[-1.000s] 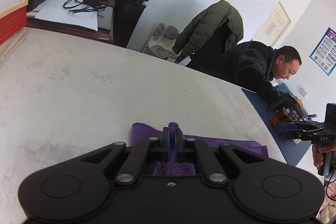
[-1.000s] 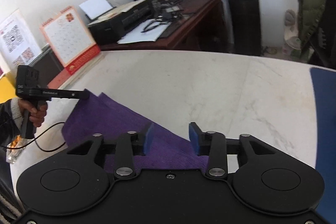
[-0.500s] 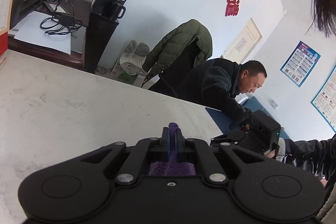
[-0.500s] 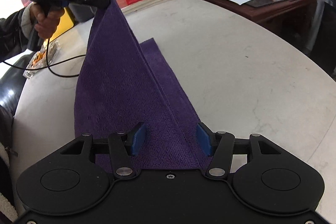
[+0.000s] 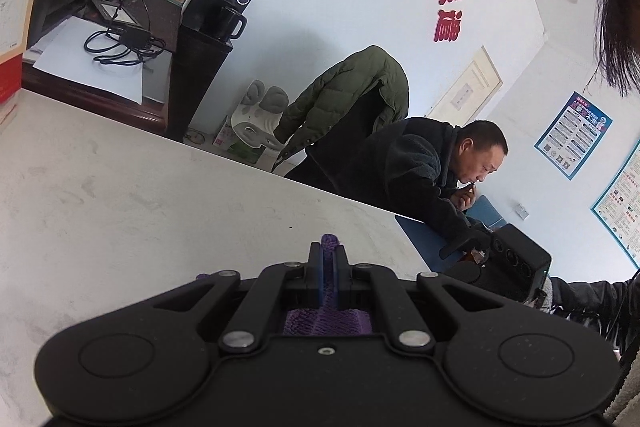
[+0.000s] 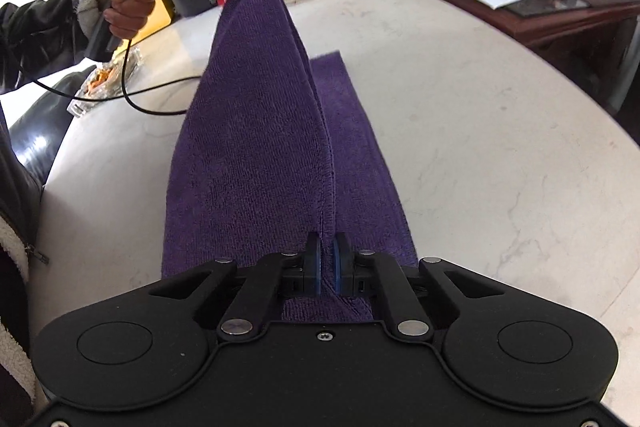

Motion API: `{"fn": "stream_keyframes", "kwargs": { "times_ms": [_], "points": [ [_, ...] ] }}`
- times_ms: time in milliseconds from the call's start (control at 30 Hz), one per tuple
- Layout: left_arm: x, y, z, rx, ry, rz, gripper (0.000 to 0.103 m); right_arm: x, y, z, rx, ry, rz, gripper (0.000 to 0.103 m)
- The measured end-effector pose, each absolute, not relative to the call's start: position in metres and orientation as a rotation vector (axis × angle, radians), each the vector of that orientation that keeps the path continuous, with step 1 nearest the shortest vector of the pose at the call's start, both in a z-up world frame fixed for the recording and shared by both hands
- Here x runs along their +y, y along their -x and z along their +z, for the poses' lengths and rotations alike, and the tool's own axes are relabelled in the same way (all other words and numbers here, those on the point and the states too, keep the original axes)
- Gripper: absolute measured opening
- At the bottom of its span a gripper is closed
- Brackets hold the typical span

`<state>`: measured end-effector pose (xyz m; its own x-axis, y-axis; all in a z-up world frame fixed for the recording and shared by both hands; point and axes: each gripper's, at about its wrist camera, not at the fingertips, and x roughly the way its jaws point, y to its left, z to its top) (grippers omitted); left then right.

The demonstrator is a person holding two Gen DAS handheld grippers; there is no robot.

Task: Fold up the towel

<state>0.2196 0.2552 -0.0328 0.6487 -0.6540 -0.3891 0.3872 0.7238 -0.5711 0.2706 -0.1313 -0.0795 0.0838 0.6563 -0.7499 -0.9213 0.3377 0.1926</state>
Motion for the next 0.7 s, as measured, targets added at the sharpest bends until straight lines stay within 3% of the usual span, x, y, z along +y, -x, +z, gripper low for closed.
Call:
{"fn": "stream_keyframes", "kwargs": {
  "times_ms": [700],
  "points": [
    [0.223,-0.256,-0.097,0.752,0.165,-0.441,0.005,-0.142,-0.272,-0.089,0.892,0.318,1.093,0.006]
  ]
}}
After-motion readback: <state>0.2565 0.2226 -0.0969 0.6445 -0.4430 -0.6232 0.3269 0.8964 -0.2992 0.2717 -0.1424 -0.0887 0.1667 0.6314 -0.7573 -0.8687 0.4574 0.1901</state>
